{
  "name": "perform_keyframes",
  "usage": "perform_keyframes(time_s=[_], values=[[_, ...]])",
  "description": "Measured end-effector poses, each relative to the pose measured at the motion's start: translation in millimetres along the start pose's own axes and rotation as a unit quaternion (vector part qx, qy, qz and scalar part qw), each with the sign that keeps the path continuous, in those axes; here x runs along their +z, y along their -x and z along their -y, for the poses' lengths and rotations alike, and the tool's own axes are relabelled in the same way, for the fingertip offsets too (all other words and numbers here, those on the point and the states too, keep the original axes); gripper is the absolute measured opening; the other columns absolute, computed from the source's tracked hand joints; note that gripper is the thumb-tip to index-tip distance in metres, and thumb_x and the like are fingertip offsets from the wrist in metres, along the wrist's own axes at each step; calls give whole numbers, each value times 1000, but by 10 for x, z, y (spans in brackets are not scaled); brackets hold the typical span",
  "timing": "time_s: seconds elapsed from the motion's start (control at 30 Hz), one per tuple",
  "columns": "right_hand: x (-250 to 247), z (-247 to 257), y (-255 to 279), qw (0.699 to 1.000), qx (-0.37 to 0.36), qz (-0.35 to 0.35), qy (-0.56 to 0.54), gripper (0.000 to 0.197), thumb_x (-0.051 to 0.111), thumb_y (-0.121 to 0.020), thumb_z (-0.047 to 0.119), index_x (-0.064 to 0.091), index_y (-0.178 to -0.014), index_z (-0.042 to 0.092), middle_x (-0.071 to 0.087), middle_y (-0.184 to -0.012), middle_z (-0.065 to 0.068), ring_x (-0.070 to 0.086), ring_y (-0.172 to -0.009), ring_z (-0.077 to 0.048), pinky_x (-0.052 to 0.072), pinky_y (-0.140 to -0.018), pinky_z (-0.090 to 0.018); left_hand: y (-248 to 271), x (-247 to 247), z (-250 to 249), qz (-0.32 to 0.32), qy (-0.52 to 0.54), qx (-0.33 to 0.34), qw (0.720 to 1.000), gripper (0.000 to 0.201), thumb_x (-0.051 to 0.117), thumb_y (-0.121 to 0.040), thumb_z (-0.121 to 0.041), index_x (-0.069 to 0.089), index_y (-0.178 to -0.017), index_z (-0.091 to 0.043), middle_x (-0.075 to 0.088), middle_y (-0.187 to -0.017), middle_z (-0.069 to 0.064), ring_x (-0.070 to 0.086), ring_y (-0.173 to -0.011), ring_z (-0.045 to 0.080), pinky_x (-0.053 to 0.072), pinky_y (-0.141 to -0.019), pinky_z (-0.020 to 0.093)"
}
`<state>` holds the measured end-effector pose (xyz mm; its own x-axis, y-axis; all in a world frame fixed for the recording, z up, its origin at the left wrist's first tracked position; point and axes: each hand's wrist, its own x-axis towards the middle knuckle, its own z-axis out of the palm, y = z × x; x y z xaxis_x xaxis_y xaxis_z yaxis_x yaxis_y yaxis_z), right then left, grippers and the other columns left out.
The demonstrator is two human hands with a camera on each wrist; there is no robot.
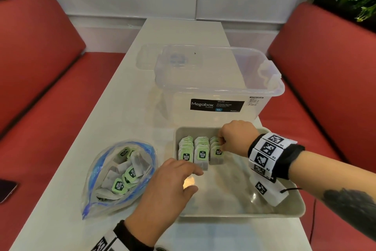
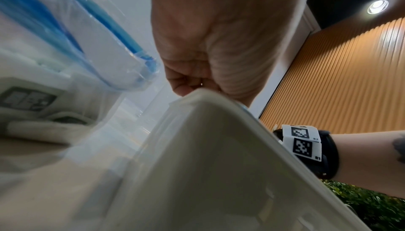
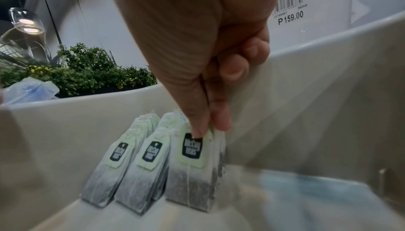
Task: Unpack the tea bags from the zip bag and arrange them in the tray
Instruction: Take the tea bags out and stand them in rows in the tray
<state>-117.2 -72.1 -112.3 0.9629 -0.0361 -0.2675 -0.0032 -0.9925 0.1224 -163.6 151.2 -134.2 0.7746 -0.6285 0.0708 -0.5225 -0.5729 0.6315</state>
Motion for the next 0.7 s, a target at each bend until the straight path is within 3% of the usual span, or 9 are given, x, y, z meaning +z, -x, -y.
perform_keyframes(time_s=[0.17, 0.3, 0.37, 0.43, 0.5, 0.57, 0.63, 0.7], values=[[-93, 8, 60, 999, 1, -33, -28, 14, 59, -81, 35, 64, -89, 25, 65, -86, 3, 58, -80, -20, 37, -62, -25, 107, -102, -13, -45, 19, -1, 999, 28, 71, -79, -25, 62, -100, -42, 57, -101, -32, 43, -95, -10, 38, -85, 14], [-346, 212, 184, 993, -19, -86, -73, 14, 59, -83, 42, 62, -86, 29, 58, -77, 10, 49, -74, -13, 36, -62, -25, 293, -364, 144, -203, -29, -7, 979, 31, 70, -68, -7, 63, -73, -36, 61, -91, -26, 47, -90, -2, 40, -80, 23], [-480, 437, 266, 984, -50, -115, -127, 12, 60, -83, 41, 63, -86, 30, 57, -75, 12, 49, -74, -11, 40, -64, -25, 409, -528, 267, -280, -89, -51, 954, 32, 65, -61, -3, 61, -60, -34, 61, -94, -19, 47, -93, 11, 41, -77, 34], [-618, 697, 333, 970, -98, -112, -194, 8, 61, -84, 36, 65, -87, 30, 57, -74, 12, 50, -72, -10, 40, -65, -25, 532, -631, 389, -301, -140, -124, 935, 36, 71, -62, 3, 64, -58, -32, 62, -105, -7, 45, -103, 25, 42, -80, 43], [-680, 1040, 366, 954, -170, -89, -229, 10, 60, -86, 29, 68, -92, 30, 62, -78, 11, 52, -73, -9, 43, -67, -25, 641, -636, 508, -267, -150, -200, 931, 34, 74, -65, 3, 73, -73, -30, 57, -124, 4, 35, -116, 29, 44, -86, 49], [-680, 1429, 375, 949, -241, -50, -195, 18, 56, -88, 20, 69, -98, 26, 68, -90, 5, 56, -79, -14, 45, -70, -26, 710, -598, 625, -209, -143, -253, 934, 41, 70, -73, -3, 70, -104, -29, 47, -138, 5, 31, -124, 28, 41, -91, 44], [-680, 1735, 285, 951, -283, -10, -124, 25, 51, -90, 11, 69, -106, 18, 67, -104, -3, 58, -89, -21, 44, -73, -28, 735, -544, 733, -169, -125, -259, 943, 55, 64, -77, -3, 57, -126, -24, 43, -142, 3, 36, -126, 26, 40, -93, 36], [-623, 1949, 169, 956, -292, 34, -16, 27, 48, -92, 10, 65, -113, 9, 64, -107, -9, 56, -88, -26, 42, -72, -32, 748, -515, 775, -161, -115, -252, 947, 64, 62, -75, 2, 50, -134, -22, 43, -142, 4, 41, -124, 25, 40, -92, 34]])
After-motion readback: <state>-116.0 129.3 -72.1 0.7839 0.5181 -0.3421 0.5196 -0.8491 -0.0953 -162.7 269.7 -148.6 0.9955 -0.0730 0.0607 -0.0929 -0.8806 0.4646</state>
